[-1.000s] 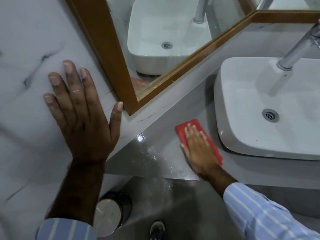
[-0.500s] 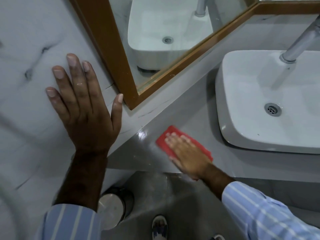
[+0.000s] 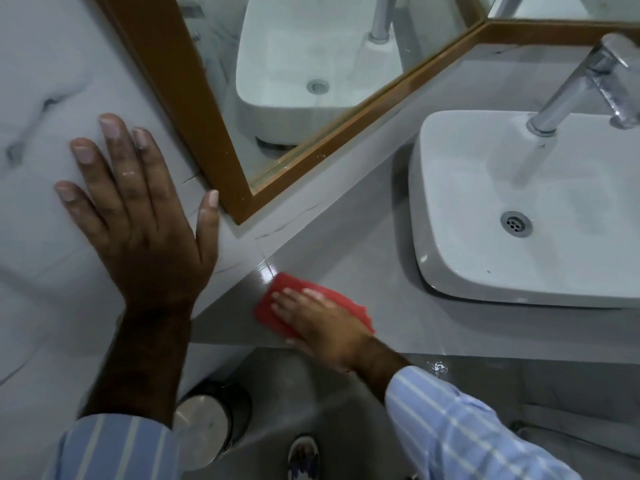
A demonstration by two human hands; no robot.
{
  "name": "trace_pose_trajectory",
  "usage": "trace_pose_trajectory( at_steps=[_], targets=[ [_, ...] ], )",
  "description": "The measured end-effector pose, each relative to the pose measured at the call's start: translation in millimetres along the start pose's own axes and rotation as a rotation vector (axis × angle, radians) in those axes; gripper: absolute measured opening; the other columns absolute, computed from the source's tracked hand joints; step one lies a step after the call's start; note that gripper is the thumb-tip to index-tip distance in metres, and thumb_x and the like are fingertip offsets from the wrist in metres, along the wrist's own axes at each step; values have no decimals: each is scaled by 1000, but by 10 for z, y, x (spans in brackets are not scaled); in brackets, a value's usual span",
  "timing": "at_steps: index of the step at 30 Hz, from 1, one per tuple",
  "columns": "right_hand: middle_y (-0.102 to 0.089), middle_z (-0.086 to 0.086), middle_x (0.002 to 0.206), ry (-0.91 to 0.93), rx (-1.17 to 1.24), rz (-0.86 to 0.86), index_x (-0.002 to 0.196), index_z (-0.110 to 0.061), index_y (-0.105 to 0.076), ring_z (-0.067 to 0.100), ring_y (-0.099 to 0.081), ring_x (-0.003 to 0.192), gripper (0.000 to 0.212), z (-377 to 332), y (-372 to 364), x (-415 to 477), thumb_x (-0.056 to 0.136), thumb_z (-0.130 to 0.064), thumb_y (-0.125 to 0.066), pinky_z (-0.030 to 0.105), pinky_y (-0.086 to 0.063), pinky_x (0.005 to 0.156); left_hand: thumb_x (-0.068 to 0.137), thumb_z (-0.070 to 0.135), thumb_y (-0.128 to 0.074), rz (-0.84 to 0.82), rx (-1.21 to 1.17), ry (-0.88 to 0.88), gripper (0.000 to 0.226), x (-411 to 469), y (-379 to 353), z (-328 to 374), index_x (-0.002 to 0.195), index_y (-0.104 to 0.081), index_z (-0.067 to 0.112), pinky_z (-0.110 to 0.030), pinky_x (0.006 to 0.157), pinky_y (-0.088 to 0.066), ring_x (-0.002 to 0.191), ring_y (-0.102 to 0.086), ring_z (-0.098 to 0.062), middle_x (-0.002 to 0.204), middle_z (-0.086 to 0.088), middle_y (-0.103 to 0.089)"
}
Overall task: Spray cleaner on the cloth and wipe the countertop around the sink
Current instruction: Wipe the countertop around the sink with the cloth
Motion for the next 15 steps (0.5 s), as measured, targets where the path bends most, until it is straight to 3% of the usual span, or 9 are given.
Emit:
trace_pose_trajectory(
  at_steps=[3,5,6,7,9,12,15],
  targets=[
    [-22,7,174,-465,-60,113,165,-13,-24,24,-16,161,66,227,36,-346,108,-45,-35,50,-25,129,108,55,-37,24,31,1,78,9,22,5,162,-20,1,-75,118,-24,150,-32,-56,165,-31,-32],
    [-24,13,173,-842,-62,168,164,-8,-23,30,-20,160,67,121,19,-221,108,-44,-33,51,-20,130,108,54,-40,64,61,-24,78,13,29,43,160,-23,-1,-73,117,-26,147,-37,-56,162,-32,-37],
    [-27,16,171,-941,-44,191,163,-6,-26,33,-25,159,68,-4,5,-58,107,-43,-37,52,-18,130,107,54,-41,76,71,-33,78,13,32,53,160,-24,-1,-72,117,-27,146,-38,-56,161,-32,-39],
    [-33,18,168,-951,-26,206,161,-4,-31,35,-32,156,69,-145,1,124,105,-43,-45,52,-19,127,107,54,-41,83,73,-33,78,11,30,64,159,-25,-2,-72,117,-27,146,-38,-56,161,-32,-39],
    [-44,17,163,-755,-12,239,157,-6,-40,34,-43,150,70,-450,-59,437,100,-43,-56,49,-23,124,107,54,-41,86,74,-31,78,3,21,67,159,-26,-2,-73,116,-27,146,-38,-56,161,-32,-39],
    [-32,12,170,-318,-31,91,162,-10,-29,30,-28,158,65,-771,-145,589,108,-45,-34,48,-18,128,108,55,-38,64,74,-11,78,6,17,73,160,-26,-1,-75,116,-27,148,-37,-56,162,-31,-38],
    [-33,7,170,-181,-36,83,162,-14,-32,26,-27,158,65,-616,-116,352,107,-48,-34,45,-20,130,109,57,-34,21,47,9,78,8,27,77,161,-23,0,-75,118,-26,150,-33,-55,164,-30,-34]
  ],
)
Point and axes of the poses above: each hand's wrist, its own x-axis towards the middle knuckle, its own y-axis out of the back of the hand, z = x × y, the point moved 1 cm from there along x, towards the middle knuckle
